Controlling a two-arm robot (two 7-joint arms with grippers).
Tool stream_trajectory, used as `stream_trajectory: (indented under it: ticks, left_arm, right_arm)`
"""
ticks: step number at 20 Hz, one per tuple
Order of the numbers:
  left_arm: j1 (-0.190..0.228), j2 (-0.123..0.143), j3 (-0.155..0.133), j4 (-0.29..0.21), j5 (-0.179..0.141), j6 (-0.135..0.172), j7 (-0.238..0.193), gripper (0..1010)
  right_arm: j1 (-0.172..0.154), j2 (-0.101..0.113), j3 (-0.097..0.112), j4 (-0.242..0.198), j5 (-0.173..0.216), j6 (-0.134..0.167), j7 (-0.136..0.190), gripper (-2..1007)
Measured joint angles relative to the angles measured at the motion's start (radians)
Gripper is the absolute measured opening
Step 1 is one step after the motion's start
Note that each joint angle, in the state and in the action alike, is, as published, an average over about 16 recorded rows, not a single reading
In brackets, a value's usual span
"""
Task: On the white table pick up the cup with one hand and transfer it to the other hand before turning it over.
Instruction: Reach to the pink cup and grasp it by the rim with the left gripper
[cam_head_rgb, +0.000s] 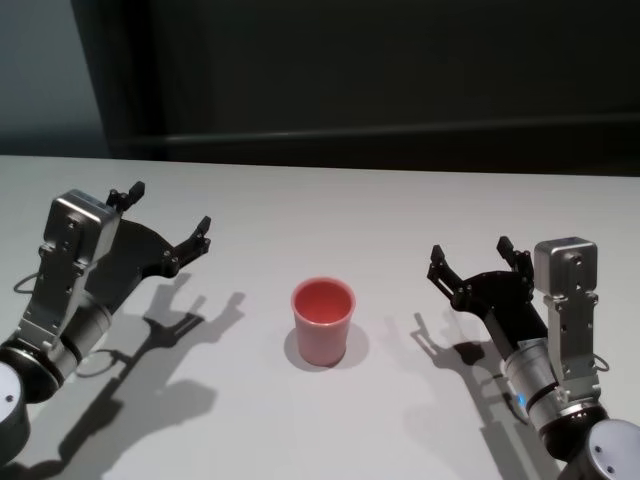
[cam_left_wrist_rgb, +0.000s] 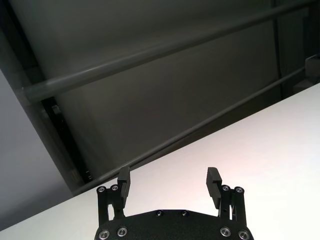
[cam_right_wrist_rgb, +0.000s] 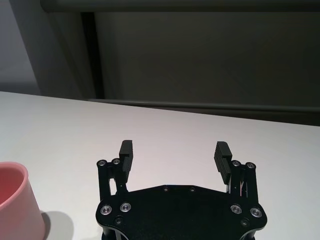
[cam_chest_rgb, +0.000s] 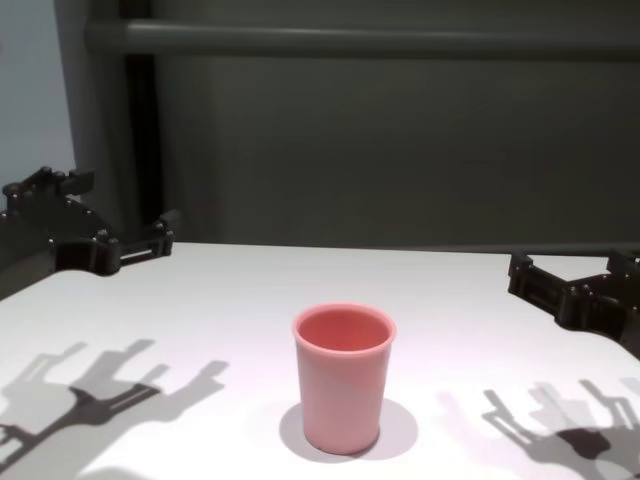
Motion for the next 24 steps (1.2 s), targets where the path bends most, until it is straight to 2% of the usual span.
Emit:
stream_trajectory:
  ticks: [8, 13, 18, 24]
  left_arm:
    - [-0.048, 0.114, 0.053, -0.051, 0.083, 0.038, -0.107, 1003]
    - [-0.094, 0.187, 0.103, -0.074, 0.144, 0.043, -0.171, 1003]
    - [-0.155, 0.253, 0.162, -0.091, 0.196, 0.026, -0.248, 1003]
    - [-0.242, 0.317, 0.24, -0.103, 0.24, -0.022, -0.357, 1003]
  right_arm:
    - [0.0, 0.0, 0.0, 0.0, 0.0, 0.0, 0.0, 1002]
    - [0.0, 0.0, 0.0, 0.0, 0.0, 0.0, 0.0, 1002]
    - [0.0, 0.0, 0.0, 0.0, 0.0, 0.0, 0.0, 1001]
    - [0.0, 0.0, 0.0, 0.0, 0.0, 0.0, 0.0, 1002]
